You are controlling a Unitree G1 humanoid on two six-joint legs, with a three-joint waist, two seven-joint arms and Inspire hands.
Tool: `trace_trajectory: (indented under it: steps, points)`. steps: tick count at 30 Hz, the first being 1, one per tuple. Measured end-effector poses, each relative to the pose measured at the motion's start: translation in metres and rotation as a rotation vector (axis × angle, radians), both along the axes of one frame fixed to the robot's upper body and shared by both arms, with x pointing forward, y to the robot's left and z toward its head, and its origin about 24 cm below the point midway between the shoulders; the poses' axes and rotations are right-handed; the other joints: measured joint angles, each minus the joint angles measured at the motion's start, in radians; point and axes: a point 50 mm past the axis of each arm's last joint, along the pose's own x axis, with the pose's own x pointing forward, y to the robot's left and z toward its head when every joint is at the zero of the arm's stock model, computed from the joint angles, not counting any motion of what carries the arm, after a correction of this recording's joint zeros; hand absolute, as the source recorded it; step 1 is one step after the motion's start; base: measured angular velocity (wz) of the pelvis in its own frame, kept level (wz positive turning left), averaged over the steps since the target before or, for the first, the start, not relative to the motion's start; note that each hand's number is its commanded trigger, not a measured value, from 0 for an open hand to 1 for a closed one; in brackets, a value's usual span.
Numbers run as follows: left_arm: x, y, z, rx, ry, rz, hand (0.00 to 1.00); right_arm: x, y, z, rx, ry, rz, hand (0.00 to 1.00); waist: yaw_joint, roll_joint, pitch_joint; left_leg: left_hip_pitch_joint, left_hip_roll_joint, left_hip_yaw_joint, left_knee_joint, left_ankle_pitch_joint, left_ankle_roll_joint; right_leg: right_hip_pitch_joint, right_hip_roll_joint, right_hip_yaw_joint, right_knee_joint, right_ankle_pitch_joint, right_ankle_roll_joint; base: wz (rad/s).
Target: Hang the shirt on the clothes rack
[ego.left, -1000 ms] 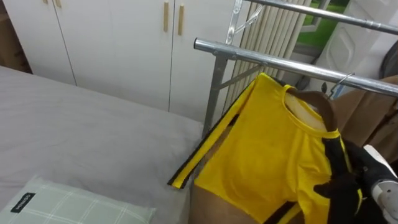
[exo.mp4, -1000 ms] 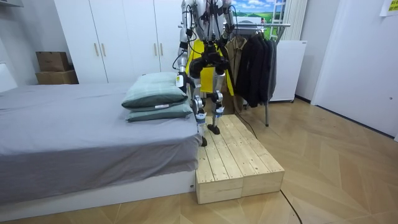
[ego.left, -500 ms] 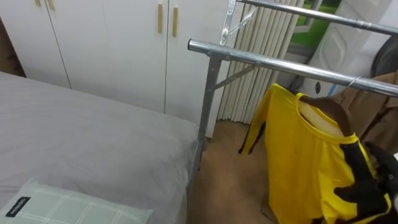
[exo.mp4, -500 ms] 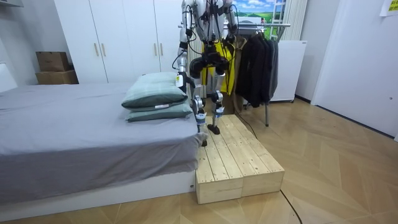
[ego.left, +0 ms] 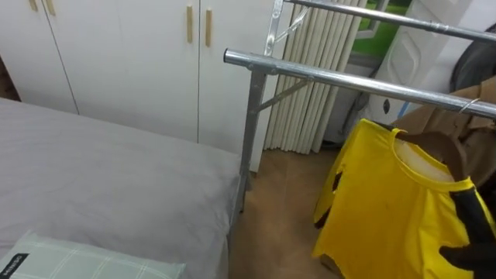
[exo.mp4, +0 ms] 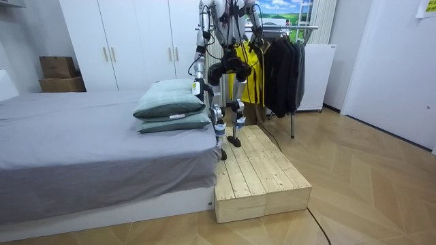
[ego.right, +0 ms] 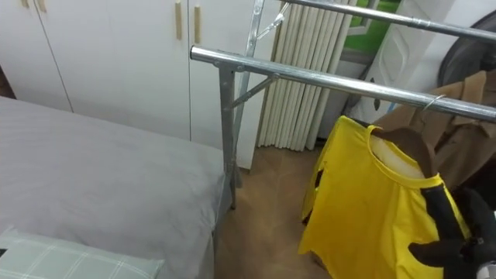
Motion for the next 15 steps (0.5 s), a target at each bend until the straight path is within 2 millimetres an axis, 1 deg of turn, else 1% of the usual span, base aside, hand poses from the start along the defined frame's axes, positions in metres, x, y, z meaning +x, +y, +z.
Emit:
trace_trajectory:
  steps: [1, 5, 6, 8, 9, 12, 15]
  points:
    - [0.0, 0.0, 0.0, 0.001, -0.002, 0.006, 0.0, -0.002, 0.0, 0.0, -0.007, -0.003, -0.007, 0.0, -0.001, 0.0, -0.0001, 0.001, 0.0, 0.0, 0.0, 0.0, 0.0, 0.001, 0.0, 0.0, 0.0, 0.0, 0.0, 0.0]
    - [-0.001, -0.001, 0.0, 0.01, -0.001, 0.019, 0.0, -0.019, -0.005, 0.004, -0.064, -0.036, -0.065, 0.0, -0.004, 0.001, 0.0008, 0.006, 0.001, 0.0, -0.003, 0.0, 0.0, 0.005, 0.0, 0.0, -0.008, 0.0, 0.0, 0.0]
    - [-0.002, -0.001, 0.0, 0.013, 0.003, 0.021, 0.0, -0.023, -0.007, 0.005, -0.079, -0.042, -0.087, 0.0, -0.005, 0.004, 0.0027, 0.012, 0.002, 0.001, -0.005, 0.0, 0.0, 0.01, 0.001, 0.0, -0.008, 0.0, 0.0, 0.0]
    - [-0.003, -0.002, 0.0, 0.015, 0.004, 0.028, 0.0, -0.026, -0.009, 0.007, -0.1, -0.058, -0.105, 0.0, -0.009, 0.009, 0.0052, 0.015, 0.002, 0.006, -0.008, 0.0, 0.0, 0.01, 0.002, 0.003, -0.009, -0.001, 0.001, -0.02]
    - [-0.004, -0.003, 0.0, 0.015, 0.007, 0.029, 0.0, -0.027, -0.009, 0.009, -0.11, -0.07, -0.109, 0.0, -0.019, 0.009, 0.0055, 0.015, 0.002, 0.006, -0.01, 0.0, 0.0, 0.01, 0.001, 0.002, -0.01, -0.001, 0.0, 0.0]
    - [-0.005, -0.003, 0.0, 0.019, 0.01, 0.03, 0.0, -0.03, -0.008, 0.011, -0.133, -0.093, -0.113, 0.0, -0.033, 0.011, 0.006, 0.016, 0.004, 0.011, -0.014, 0.0, -0.001, 0.008, 0.002, 0.003, -0.011, 0.0, 0.0, 0.0]
    - [-0.006, -0.003, 0.0, 0.027, 0.015, 0.029, 0.0, -0.04, -0.004, 0.005, -0.133, -0.124, -0.133, 0.0, -0.034, 0.013, 0.0053, 0.016, 0.007, 0.011, -0.014, 0.001, -0.002, 0.01, 0.005, 0.004, -0.015, 0.0, -0.002, 0.0]
